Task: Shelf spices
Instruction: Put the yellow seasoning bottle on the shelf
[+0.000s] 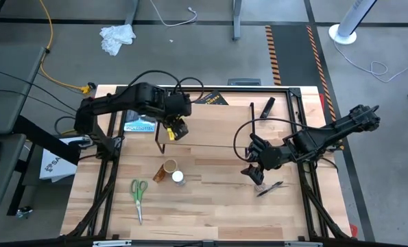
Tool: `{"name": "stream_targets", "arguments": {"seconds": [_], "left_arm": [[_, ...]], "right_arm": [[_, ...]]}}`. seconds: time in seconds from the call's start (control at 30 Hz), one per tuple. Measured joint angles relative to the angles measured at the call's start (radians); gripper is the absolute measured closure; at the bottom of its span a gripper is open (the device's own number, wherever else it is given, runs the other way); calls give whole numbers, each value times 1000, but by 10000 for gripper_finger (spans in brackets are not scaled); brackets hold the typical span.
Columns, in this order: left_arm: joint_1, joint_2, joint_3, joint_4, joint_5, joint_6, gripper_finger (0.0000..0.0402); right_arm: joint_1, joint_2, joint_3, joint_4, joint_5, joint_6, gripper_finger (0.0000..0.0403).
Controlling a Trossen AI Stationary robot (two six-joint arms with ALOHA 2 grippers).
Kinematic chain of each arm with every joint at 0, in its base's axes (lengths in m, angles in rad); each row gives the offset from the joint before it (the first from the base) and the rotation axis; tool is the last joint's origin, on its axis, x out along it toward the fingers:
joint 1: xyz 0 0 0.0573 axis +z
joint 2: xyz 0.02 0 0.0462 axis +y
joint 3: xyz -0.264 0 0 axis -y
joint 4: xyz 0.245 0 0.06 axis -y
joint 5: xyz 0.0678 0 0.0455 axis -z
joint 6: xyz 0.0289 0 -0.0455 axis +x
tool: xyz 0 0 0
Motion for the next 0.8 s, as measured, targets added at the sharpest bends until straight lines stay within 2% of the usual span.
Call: {"name": "stream_targets", "arguments": {"seconds": [0.3,0.8], "left_arm": [[19,36,-2,4,16,22,165],[38,37,-1,88,9,133,105]], "right_arm": [[0,0,0,0,15,0,110],[0,0,0,13,15,0,110]]}}
